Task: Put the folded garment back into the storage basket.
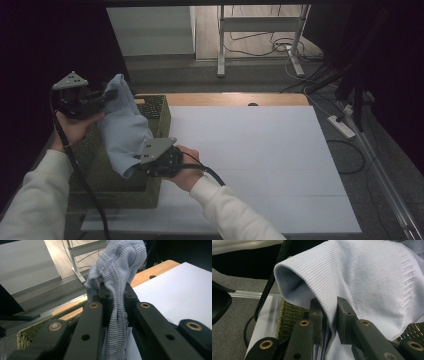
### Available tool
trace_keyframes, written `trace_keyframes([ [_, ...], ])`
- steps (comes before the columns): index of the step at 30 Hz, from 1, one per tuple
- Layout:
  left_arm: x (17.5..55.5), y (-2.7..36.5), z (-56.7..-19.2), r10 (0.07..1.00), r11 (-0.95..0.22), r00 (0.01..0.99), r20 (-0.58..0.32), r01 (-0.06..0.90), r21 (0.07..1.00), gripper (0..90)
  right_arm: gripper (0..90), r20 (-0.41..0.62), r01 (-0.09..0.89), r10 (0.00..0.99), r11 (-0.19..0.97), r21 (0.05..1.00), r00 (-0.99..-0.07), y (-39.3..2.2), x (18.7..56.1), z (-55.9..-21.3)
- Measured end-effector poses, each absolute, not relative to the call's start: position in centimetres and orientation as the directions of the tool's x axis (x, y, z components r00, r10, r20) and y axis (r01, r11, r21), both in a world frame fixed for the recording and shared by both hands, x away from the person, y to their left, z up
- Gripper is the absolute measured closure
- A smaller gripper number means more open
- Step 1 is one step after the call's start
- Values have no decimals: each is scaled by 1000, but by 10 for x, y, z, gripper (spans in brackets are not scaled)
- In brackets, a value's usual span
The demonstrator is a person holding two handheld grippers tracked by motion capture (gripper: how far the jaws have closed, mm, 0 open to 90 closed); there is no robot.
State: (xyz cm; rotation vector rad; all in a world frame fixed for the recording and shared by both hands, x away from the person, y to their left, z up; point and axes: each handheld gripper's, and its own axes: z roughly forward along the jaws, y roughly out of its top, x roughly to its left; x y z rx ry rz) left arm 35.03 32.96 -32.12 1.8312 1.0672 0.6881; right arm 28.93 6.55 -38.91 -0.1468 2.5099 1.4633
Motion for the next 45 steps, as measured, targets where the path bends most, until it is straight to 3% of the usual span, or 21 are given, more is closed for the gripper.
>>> trace_keyframes([
  [45,378,341,-359,895,-226,447,-10,472,852,822,763,-199,-162,15,527,834,-980,103,302,-418],
])
